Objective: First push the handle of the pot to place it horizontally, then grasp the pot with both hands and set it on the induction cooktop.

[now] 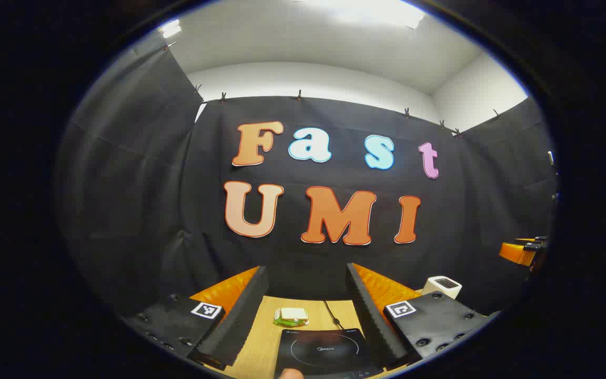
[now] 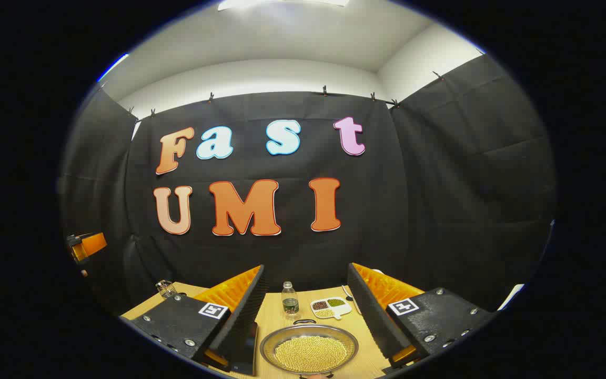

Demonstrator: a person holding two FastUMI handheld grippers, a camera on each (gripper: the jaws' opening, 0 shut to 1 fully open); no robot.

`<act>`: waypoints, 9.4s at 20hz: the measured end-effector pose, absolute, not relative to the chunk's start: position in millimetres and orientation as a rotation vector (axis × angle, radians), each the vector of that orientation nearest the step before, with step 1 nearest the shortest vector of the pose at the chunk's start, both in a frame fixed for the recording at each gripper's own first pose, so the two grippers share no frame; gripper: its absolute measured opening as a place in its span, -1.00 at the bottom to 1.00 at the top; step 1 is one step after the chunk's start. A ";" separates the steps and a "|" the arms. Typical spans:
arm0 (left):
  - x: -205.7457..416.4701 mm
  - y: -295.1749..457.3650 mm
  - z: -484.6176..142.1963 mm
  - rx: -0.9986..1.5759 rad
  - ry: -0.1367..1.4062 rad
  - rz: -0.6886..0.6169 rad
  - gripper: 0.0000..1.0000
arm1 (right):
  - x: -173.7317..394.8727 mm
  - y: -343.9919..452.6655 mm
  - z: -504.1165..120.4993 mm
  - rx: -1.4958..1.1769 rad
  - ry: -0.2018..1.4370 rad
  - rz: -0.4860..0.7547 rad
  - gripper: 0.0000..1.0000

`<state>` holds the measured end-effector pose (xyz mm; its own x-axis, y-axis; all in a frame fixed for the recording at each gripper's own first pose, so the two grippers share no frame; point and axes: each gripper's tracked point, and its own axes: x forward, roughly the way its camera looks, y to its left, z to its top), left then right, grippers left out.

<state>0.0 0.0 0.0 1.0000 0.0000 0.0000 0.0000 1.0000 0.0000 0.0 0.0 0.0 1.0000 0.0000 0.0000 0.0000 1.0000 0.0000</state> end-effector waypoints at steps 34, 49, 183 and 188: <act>-11.8 -8.1 10.5 0.006 -0.013 -0.013 0.97 | -11.8 16.8 -27.8 -0.065 0.093 0.069 0.31; -11.0 2.3 -0.7 -0.006 0.003 -0.001 0.97 | -29.1 59.4 -173.7 -0.071 0.325 0.186 -1.00; 124.5 -263.5 -407.6 0.013 0.519 -0.166 0.97 | 211.0 -188.2 -370.6 -0.006 0.504 -0.034 0.87; 134.7 -269.5 -442.7 0.035 0.597 -0.148 0.97 | 229.3 -195.8 -404.4 0.026 0.593 -0.074 0.87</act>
<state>134.7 -269.5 -442.7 0.8170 -0.1291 -0.5620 0.1491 0.9888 -0.0103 229.3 -195.8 -404.4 0.8270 -0.0619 -0.5588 0.0767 0.9971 0.0030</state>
